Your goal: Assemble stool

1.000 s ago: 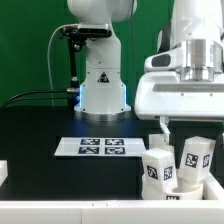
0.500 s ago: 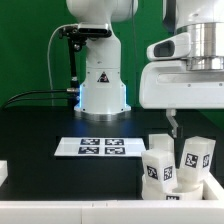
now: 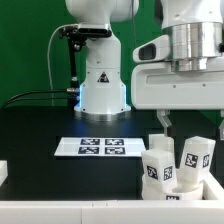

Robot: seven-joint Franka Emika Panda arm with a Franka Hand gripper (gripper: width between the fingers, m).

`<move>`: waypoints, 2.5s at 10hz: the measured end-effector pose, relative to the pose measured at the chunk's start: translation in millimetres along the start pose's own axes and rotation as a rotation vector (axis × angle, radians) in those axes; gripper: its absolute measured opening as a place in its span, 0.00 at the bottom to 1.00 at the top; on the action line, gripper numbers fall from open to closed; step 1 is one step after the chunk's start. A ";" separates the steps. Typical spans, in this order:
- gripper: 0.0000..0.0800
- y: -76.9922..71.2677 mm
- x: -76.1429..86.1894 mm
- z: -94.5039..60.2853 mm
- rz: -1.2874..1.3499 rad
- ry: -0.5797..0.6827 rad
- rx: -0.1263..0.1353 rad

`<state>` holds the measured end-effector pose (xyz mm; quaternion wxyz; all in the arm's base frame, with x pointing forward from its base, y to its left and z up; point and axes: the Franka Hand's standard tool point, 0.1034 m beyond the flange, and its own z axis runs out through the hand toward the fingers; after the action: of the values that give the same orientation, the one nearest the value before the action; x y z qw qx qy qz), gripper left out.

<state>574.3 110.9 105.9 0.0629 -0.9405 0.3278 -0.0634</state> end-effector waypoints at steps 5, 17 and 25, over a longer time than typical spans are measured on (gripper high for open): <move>0.81 0.1 -3.7 2.9 0.029 -0.004 -0.009; 0.42 0.4 -22.8 27.2 0.174 -0.006 -0.048; 0.42 -3.5 -22.1 29.7 0.895 0.014 -0.040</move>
Offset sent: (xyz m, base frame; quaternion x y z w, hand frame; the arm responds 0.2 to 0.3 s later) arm 0.0000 0.0000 0.0000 0.0000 0.0000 0.0000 1.0000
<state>564.0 129.7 75.5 0.0637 -0.7066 0.7041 -0.0298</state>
